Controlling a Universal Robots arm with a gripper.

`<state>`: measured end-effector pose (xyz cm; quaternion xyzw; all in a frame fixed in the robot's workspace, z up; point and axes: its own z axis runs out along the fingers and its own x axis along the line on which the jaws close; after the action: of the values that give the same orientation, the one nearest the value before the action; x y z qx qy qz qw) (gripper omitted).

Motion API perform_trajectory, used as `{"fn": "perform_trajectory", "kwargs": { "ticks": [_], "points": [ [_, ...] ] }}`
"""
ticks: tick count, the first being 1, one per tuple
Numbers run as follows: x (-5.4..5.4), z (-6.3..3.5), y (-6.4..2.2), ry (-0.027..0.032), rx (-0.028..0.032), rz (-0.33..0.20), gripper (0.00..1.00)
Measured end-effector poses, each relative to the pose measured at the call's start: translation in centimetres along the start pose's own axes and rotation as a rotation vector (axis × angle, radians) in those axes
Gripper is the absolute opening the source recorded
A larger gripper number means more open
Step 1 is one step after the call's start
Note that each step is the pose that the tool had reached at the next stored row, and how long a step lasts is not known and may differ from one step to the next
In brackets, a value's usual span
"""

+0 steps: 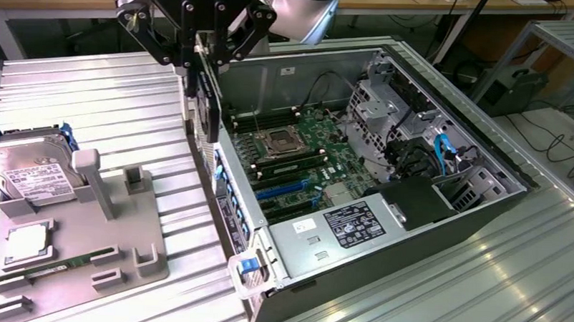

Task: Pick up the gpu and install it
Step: 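Pick up the gpu and move the gpu toward the slot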

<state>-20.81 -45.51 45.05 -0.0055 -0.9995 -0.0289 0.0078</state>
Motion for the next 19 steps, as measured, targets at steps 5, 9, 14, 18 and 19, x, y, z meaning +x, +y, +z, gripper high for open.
{"fn": "perform_trajectory", "kwargs": {
  "ticks": [5, 9, 14, 18, 19],
  "points": [
    [-1.0, -0.01, 0.01, -0.0001, 0.0, 0.0, 0.27],
    [-1.8, -0.02, 0.02, -0.0001, 0.0, 0.0, 0.27],
    [-2.7, -0.03, 0.03, -0.0001, 0.0, 0.0, 0.27],
    [-3.9, -0.03, 0.04, -0.0001, 0.0, 0.0, 0.27],
    [-4.1, -0.03, 0.05, 0.0, 0.0001, 0.0, 0.27]
  ]
}}
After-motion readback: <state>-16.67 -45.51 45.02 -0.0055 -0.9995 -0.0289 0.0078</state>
